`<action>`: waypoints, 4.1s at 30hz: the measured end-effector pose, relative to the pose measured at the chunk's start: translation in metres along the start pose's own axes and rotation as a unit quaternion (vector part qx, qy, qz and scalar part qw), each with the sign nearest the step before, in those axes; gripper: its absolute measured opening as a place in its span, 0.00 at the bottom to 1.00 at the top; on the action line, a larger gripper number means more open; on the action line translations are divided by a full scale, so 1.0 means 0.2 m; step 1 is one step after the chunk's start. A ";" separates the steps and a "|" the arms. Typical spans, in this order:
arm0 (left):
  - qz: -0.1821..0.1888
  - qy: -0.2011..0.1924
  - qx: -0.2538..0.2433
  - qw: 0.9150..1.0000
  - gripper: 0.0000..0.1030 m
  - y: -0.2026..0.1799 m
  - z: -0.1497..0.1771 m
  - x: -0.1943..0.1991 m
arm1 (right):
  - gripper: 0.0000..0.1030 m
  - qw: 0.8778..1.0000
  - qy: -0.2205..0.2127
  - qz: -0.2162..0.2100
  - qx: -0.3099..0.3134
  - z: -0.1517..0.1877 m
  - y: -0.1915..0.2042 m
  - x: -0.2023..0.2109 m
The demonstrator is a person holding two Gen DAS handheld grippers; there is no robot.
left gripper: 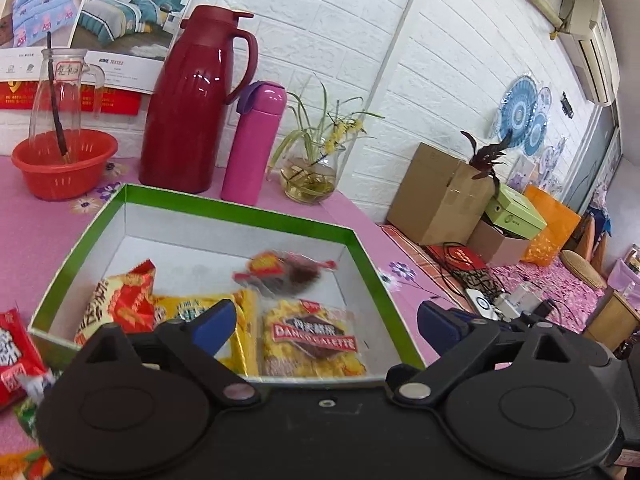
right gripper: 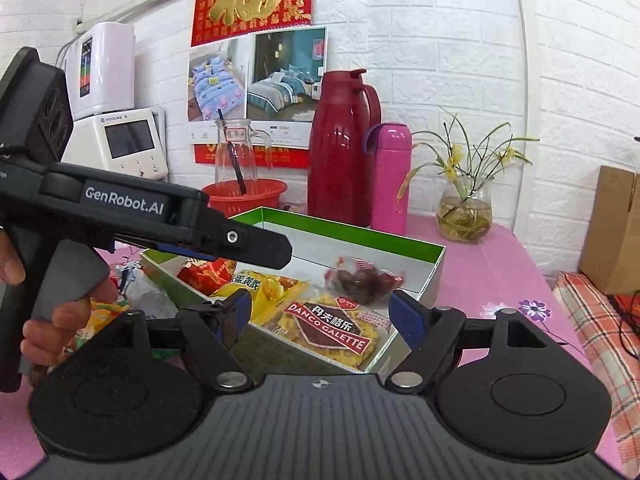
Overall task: Organize snacks
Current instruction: 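Carry the candy bag with the left tool over the box and release, then close the left tool on the pink-labelled cracker bag beside the box, then lift the cracker bag with the left tool and drop it into the box, then grasp the white-blue bag with the left tool while the right tool grasps a white packet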
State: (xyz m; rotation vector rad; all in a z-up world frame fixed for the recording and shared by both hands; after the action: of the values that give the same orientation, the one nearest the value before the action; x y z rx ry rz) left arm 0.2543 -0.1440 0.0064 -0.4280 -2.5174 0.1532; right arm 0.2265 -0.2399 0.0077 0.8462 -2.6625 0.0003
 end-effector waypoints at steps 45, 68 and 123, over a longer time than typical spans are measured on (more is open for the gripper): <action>0.084 0.134 -0.008 0.987 0.95 -0.26 0.47 -0.19 | 0.82 0.991 0.109 -0.024 -0.071 0.40 0.07 0.07; 0.072 0.017 0.018 0.997 0.87 -0.13 0.00 0.05 | 0.81 0.999 0.015 -0.030 0.034 -0.04 0.23 0.01; -0.105 0.027 0.100 0.989 0.95 0.73 0.50 0.72 | 1.00 0.989 0.077 -0.111 0.054 0.10 0.69 -0.11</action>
State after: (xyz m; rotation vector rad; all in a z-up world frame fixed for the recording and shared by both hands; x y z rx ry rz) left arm 0.1243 0.0402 -0.0308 -0.0852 -2.4444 0.3035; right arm 0.1600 -0.1159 -0.0043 1.1250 -2.4314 0.1503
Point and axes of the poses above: each gripper's, at about its wrist camera, not at the fingertips, and x roughly against the way its jaws point, y to its left, z to its underside, the point moved 10 cm from there along -x, roughly the way its jaws point, and after that the axes turned 15 degrees about -z, right-handed, at the moved point
